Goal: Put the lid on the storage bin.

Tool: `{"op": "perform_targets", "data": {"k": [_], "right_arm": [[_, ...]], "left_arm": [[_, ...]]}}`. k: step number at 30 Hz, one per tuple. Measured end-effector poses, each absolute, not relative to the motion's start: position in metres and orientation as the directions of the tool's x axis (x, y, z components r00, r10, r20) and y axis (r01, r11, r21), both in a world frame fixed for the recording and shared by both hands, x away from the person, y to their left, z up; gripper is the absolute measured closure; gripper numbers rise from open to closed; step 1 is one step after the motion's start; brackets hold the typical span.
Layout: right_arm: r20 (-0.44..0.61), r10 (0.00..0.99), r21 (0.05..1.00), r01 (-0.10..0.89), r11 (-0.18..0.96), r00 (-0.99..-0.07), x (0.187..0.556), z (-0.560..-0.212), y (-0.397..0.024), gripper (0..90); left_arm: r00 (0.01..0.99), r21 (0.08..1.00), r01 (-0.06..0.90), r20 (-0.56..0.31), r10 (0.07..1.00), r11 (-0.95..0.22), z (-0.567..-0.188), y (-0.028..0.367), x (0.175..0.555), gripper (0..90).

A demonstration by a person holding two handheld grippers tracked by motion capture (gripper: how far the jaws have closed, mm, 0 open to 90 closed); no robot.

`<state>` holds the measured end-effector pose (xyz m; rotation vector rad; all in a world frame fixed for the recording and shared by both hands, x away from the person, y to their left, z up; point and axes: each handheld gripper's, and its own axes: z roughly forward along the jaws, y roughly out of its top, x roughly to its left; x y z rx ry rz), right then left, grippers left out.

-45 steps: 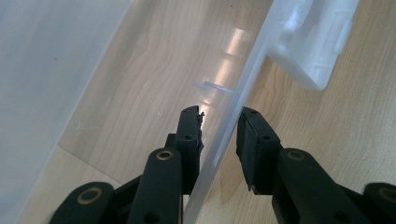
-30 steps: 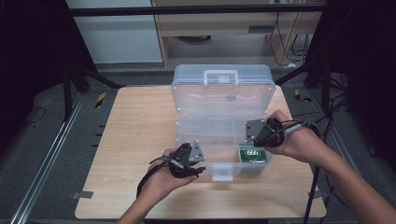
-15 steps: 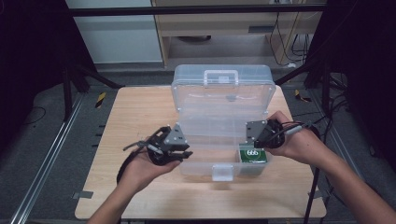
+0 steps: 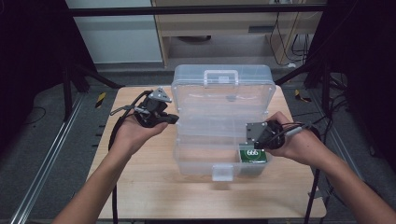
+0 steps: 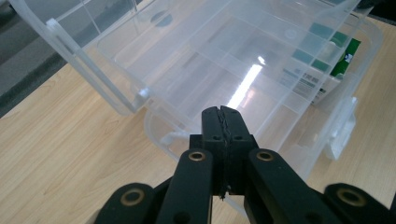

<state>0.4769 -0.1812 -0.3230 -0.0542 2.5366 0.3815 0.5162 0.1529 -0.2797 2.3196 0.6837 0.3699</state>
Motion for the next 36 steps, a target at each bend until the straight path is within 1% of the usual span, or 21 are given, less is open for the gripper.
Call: {"op": "perform_targets", "data": {"k": [5,6,9,12,17,24,29,36], "right_arm": [[-0.545,0.043,0.261,-0.12,0.958,-0.837,0.477,-0.323,-0.181,79.0],[-0.55,0.042,0.258,-0.123,0.958,-0.834,0.476,-0.324,-0.181,78.9],[-0.55,0.043,0.26,-0.122,0.958,-0.834,0.476,-0.324,-0.181,78.7],[-0.546,0.045,0.261,-0.119,0.958,-0.836,0.476,-0.324,-0.182,78.7],[-0.547,0.047,0.259,-0.116,0.959,-0.836,0.475,-0.324,-0.181,78.3],[-0.545,0.044,0.261,-0.12,0.958,-0.837,0.474,-0.326,-0.182,78.3],[-0.552,0.039,0.26,-0.127,0.957,-0.833,0.471,-0.328,-0.183,78.9],[-0.548,0.038,0.258,-0.126,0.958,-0.836,0.47,-0.329,-0.183,79.1]], "left_arm": [[0.811,0.692,0.391,0.053,0.583,-0.607,-0.282,0.151,0.528,90.0],[0.802,0.703,0.404,0.036,0.596,-0.586,-0.282,0.154,0.532,90.0],[0.794,0.709,0.413,0.028,0.608,-0.572,-0.283,0.156,0.536,90.0],[0.774,0.721,0.438,0.001,0.634,-0.536,-0.282,0.162,0.544,89.8],[0.759,0.738,0.458,-0.035,0.65,-0.496,-0.283,0.169,0.551,89.9],[0.755,0.739,0.466,-0.044,0.655,-0.487,-0.282,0.169,0.556,90.0],[0.762,0.737,0.451,-0.025,0.647,-0.503,-0.281,0.166,0.553,89.9],[0.757,0.742,0.456,-0.033,0.652,-0.491,-0.278,0.163,0.552,90.0]]}}
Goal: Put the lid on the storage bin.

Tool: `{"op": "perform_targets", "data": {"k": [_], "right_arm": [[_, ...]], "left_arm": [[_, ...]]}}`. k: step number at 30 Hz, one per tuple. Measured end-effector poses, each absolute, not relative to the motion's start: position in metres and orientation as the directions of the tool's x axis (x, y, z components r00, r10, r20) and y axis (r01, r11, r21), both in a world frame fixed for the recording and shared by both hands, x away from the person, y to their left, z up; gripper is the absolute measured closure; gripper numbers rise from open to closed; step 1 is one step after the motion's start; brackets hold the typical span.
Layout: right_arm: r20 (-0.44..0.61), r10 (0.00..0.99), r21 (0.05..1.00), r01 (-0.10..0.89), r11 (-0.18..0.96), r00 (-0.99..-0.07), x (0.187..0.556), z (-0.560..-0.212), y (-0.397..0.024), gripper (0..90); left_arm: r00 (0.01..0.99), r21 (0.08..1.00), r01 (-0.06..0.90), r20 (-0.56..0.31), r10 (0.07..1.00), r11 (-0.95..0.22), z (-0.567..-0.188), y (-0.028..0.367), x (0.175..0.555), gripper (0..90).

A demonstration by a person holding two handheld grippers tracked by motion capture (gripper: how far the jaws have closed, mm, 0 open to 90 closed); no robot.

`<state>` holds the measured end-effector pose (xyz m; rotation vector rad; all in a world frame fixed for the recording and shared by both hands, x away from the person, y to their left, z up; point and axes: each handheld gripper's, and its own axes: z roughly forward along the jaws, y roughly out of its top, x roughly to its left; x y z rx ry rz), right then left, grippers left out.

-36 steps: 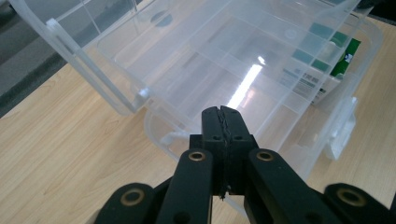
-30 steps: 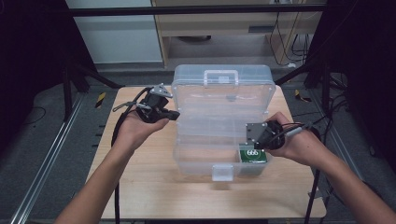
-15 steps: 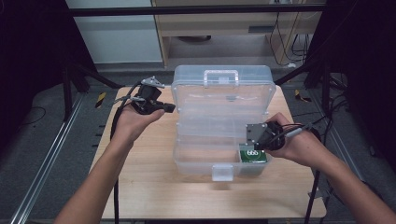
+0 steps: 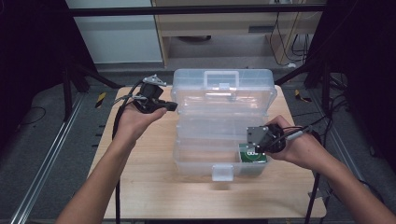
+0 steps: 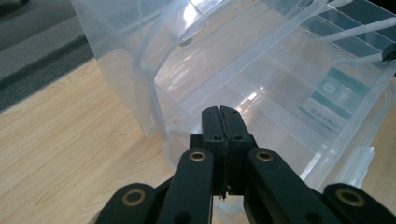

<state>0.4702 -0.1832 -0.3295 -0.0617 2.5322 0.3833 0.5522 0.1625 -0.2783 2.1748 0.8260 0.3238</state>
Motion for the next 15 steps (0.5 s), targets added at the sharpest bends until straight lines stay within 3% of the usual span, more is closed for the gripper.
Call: {"op": "perform_targets", "data": {"k": [15], "right_arm": [[-0.54,0.041,0.262,-0.122,0.957,-0.84,0.4675,-0.333,-0.1822,77.1]], "left_arm": [[0.74,0.757,0.47,-0.059,0.669,-0.453,-0.2812,0.1692,0.5525,90.0]]}}
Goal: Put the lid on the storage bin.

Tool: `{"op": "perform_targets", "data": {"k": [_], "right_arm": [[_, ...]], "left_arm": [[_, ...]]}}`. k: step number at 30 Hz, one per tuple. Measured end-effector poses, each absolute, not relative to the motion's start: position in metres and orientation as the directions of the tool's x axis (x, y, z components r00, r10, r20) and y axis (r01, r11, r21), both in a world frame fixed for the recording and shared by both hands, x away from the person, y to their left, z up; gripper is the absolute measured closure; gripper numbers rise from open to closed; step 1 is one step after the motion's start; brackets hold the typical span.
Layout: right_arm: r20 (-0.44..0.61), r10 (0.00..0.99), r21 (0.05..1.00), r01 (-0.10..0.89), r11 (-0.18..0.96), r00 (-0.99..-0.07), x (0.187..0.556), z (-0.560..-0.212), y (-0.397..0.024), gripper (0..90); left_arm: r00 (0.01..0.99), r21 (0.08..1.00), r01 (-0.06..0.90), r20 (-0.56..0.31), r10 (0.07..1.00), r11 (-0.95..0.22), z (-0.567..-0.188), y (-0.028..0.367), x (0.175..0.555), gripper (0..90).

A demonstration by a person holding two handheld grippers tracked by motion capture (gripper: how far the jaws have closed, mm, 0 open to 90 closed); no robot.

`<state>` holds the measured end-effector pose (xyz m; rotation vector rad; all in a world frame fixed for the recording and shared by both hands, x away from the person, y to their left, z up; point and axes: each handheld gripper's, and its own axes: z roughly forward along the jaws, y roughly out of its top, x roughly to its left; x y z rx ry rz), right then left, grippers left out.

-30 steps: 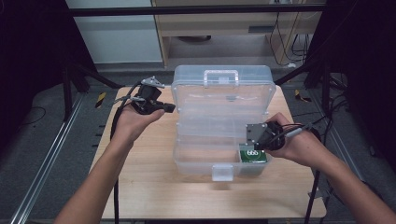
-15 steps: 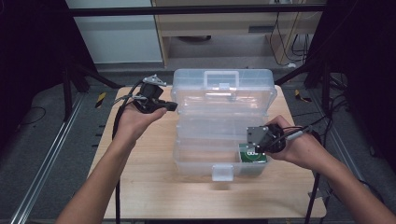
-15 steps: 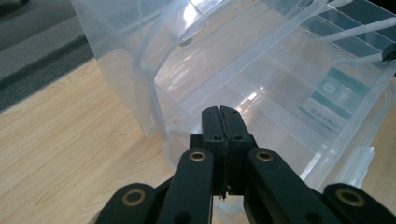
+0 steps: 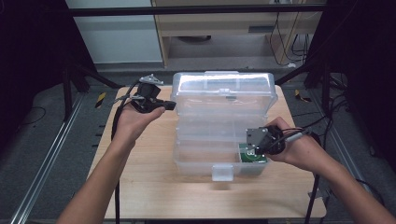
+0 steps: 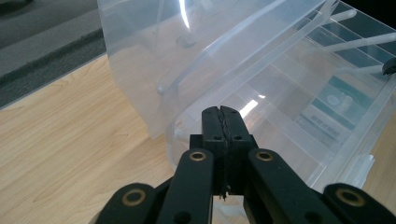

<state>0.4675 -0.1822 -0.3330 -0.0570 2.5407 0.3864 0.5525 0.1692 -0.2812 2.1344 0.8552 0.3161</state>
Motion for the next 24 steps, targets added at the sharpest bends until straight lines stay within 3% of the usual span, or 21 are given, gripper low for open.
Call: {"op": "perform_targets", "data": {"k": [4,10,15,21,24], "right_arm": [[-0.539,0.039,0.259,-0.122,0.958,-0.842,0.467,-0.335,-0.182,74.1],[-0.527,0.079,0.299,-0.097,0.949,-0.846,0.461,-0.336,-0.185,58.0],[-0.512,0.194,0.406,-0.037,0.913,-0.837,0.45,-0.334,-0.193,37.3],[-0.492,0.274,0.442,0.033,0.896,-0.826,0.441,-0.332,-0.202,23.8],[-0.492,0.29,0.45,0.046,0.892,-0.821,0.439,-0.332,-0.206,21.2]], "left_arm": [[0.739,0.758,0.475,-0.066,0.671,-0.448,-0.285,0.17,0.551,90.0],[0.743,0.757,0.484,-0.092,0.663,-0.438,-0.292,0.172,0.548,90.0],[0.747,0.747,0.487,-0.087,0.66,-0.452,-0.296,0.171,0.542,90.0],[0.75,0.742,0.485,-0.081,0.657,-0.462,-0.3,0.173,0.538,90.0],[0.76,0.748,0.475,-0.082,0.645,-0.464,-0.301,0.173,0.537,90.0]]}}
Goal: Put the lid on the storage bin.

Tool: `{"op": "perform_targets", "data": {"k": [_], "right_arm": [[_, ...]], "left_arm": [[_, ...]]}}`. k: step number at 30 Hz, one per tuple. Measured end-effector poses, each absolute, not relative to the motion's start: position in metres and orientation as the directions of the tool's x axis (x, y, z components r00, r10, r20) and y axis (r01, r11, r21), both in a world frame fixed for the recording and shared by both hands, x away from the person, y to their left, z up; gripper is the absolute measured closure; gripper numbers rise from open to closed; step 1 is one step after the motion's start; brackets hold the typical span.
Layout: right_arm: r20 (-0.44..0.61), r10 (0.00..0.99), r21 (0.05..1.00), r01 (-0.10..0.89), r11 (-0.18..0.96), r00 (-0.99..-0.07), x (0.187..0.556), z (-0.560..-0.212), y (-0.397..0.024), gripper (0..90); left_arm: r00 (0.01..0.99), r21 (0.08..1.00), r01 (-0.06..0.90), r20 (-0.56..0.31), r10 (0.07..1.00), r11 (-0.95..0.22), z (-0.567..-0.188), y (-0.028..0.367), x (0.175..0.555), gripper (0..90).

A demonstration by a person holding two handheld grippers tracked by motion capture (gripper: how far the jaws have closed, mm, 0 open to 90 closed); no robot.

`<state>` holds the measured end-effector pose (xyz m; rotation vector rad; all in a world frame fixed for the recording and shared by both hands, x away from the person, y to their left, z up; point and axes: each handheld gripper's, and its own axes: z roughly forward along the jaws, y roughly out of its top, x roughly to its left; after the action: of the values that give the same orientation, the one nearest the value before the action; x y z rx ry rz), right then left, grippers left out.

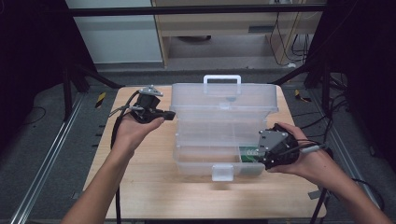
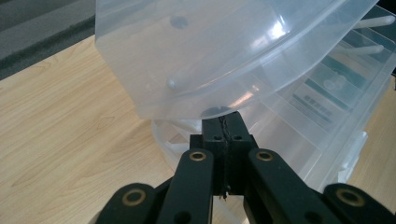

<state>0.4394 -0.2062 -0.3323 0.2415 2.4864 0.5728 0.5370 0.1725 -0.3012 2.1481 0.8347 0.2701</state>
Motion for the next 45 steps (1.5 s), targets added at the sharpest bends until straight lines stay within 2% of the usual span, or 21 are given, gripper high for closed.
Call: {"op": "perform_targets", "data": {"k": [15,44,45], "right_arm": [[-0.459,0.432,0.503,0.173,0.847,-0.777,0.429,-0.331,-0.248,13.2],[-0.423,0.557,0.537,0.298,0.789,-0.715,0.443,-0.364,-0.283,13.4],[-0.423,0.564,0.539,0.303,0.786,-0.71,0.443,-0.365,-0.284,13.4]], "left_arm": [[0.769,0.742,0.468,-0.076,0.634,-0.48,-0.317,0.177,0.52,90.0],[0.792,0.742,0.43,-0.035,0.61,-0.515,-0.345,0.181,0.502,90.0],[0.775,0.723,0.461,-0.046,0.63,-0.514,-0.344,0.181,0.499,90.0]]}}
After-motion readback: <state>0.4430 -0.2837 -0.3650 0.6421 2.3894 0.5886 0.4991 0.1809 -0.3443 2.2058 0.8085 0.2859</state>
